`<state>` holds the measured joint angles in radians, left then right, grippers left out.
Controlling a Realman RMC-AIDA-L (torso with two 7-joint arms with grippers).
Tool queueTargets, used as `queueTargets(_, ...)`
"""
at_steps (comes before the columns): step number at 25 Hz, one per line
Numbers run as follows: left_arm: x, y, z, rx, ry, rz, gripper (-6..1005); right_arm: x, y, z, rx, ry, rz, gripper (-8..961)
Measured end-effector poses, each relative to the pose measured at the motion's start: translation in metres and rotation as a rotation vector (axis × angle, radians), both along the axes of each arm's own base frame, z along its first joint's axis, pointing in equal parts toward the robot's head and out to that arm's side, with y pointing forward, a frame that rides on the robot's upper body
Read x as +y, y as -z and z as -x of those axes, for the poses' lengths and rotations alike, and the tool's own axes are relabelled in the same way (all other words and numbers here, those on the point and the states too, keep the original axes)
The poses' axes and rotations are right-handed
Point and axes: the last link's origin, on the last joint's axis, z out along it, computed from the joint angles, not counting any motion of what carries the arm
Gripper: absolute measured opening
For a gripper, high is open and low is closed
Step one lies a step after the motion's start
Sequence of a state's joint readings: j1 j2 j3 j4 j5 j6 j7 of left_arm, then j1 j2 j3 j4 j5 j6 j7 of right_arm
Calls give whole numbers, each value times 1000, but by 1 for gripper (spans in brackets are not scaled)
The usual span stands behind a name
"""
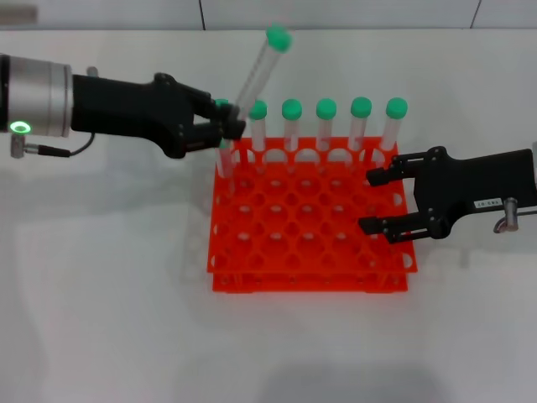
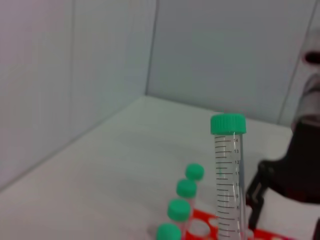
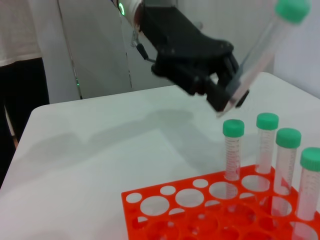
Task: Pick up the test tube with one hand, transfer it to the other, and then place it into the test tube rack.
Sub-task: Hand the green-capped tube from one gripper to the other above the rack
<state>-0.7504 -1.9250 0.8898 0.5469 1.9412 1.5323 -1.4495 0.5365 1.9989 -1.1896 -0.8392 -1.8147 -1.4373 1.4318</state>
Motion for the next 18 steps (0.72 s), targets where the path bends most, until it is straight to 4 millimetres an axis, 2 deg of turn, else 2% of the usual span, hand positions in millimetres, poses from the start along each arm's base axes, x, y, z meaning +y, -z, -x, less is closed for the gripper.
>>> queueTargets(18, -8, 20, 0, 37, 31, 35, 264, -1, -1, -3, 16, 23, -4, 720)
